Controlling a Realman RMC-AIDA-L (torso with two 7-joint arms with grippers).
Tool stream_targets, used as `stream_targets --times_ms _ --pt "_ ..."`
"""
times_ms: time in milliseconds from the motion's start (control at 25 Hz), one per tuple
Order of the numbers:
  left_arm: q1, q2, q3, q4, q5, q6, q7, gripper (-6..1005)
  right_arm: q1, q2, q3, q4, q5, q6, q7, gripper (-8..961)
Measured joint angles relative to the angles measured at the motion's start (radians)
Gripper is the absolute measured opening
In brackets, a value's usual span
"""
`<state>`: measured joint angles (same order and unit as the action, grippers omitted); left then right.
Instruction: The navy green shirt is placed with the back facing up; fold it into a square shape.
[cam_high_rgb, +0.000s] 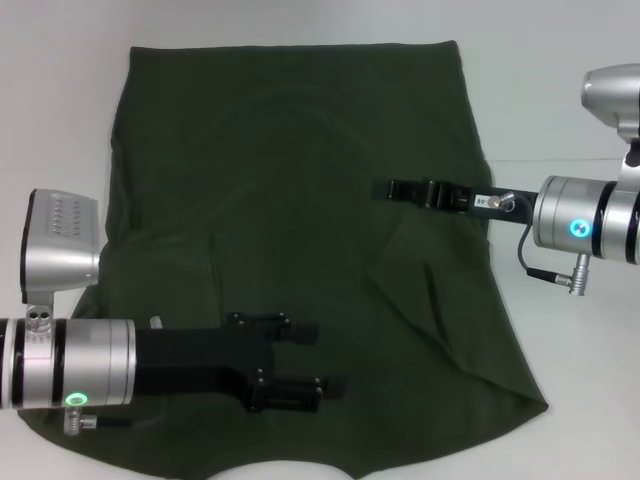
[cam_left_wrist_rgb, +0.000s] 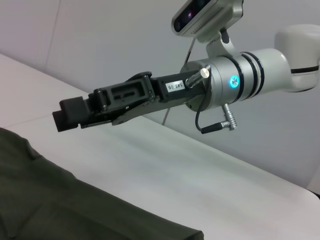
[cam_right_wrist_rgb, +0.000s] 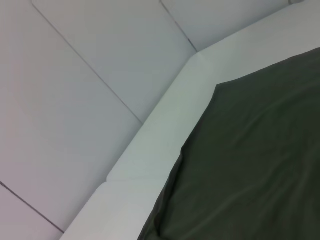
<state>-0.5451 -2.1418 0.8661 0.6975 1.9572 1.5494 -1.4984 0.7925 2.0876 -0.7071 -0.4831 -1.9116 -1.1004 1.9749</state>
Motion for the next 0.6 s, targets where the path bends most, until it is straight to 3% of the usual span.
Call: stream_targets --times_ms 320,520,600 --pt "0.007 0.002 -0.032 0.001 0.000 0.006 0.000 786 -0.059 -0.017 0.010 -0.002 0.039 -0.031 -0.005 473" --pt "0.010 0.005 -0.050 0.003 0.004 0.007 -0.013 783 -0.092 -0.024 0.005 -0.004 0.041 -0.041 -0.006 721" --pt "0.019 0.009 -0.062 0.003 0.007 0.005 -0.024 782 -0.105 -0.025 0.003 -0.004 0.041 -0.052 -0.017 775"
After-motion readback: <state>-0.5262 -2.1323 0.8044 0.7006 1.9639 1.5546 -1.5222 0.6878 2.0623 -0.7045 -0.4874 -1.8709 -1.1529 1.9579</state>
